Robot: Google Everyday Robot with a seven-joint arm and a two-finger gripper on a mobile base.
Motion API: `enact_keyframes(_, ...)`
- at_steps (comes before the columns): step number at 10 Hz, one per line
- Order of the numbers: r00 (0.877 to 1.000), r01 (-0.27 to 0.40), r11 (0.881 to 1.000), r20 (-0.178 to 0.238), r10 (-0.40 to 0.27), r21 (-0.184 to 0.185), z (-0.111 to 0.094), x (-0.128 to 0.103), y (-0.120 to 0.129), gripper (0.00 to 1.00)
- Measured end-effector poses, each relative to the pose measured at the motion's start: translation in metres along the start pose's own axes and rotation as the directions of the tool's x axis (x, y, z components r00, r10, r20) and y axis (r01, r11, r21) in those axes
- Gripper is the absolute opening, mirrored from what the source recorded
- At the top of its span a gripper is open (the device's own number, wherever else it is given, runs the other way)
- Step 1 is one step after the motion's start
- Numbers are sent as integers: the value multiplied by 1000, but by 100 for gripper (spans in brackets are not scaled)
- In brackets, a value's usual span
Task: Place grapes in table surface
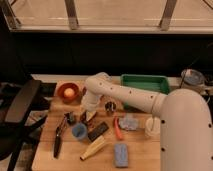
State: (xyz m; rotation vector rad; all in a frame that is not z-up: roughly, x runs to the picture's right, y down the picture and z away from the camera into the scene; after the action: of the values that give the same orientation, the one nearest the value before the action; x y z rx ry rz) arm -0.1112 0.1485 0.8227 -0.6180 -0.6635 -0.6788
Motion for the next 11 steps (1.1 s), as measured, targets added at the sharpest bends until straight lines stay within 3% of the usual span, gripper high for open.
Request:
enact_keyframes(3,997,5,996,-81,1,84,-51,-8,-12,0)
enact_keyframes(7,979,12,980,-200,29,198,-125,-10,-22,0)
enact_keyframes(9,968,14,968,-247,50,250,-151,-7,-22,0)
enact_keyframes(11,961,15,960,-270,63,278,-163,-4,-22,0)
